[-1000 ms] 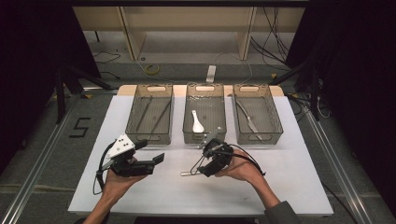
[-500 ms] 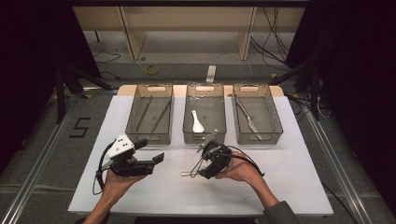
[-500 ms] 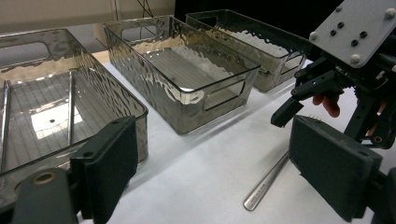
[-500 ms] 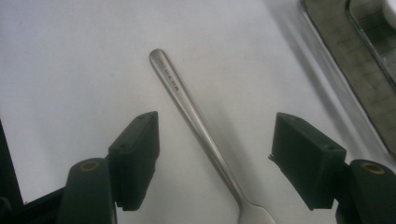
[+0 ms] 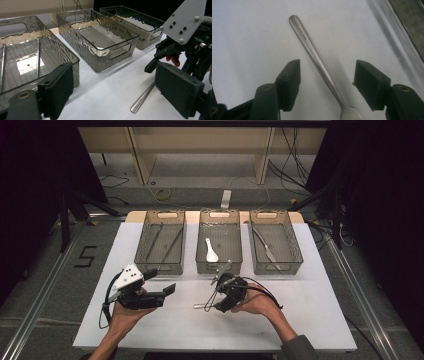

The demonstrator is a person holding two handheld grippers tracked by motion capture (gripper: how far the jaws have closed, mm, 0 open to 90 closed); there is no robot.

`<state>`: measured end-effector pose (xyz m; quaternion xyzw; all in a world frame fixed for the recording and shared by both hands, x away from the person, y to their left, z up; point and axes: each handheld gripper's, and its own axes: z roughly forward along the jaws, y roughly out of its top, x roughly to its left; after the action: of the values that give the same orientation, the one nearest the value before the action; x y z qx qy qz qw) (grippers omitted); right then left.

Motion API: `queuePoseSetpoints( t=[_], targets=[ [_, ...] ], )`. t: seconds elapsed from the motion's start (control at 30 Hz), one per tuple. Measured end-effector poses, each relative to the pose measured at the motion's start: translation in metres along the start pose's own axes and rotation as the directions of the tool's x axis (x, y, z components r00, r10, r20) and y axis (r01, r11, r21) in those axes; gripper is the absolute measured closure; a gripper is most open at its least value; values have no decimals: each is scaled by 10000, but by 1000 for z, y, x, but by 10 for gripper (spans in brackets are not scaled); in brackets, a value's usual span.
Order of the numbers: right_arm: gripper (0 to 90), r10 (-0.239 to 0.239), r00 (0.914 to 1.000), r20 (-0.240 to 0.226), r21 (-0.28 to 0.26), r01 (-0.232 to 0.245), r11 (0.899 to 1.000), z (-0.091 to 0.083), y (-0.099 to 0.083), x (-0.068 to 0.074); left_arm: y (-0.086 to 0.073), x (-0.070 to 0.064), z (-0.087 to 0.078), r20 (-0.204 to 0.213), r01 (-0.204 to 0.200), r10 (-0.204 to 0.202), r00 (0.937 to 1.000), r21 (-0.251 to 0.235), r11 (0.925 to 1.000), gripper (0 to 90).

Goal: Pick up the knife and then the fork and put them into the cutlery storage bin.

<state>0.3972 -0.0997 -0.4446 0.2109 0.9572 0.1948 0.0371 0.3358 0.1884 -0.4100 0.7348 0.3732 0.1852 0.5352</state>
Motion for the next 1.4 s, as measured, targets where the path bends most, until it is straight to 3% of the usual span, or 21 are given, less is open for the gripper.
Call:
queuePoseSetpoints(
  t=[0.7,1.4],
  targets=[
    [571,-87,10000,7,853,86,9963,16,-6,-3,0,0,0,1,-9,9,10000,2,10000,155],
    [716,-380,9990,231,1045,354,9939,16,-4,3,0,-2,1,-13,-9,9,10000,24,10000,155]
  ],
)
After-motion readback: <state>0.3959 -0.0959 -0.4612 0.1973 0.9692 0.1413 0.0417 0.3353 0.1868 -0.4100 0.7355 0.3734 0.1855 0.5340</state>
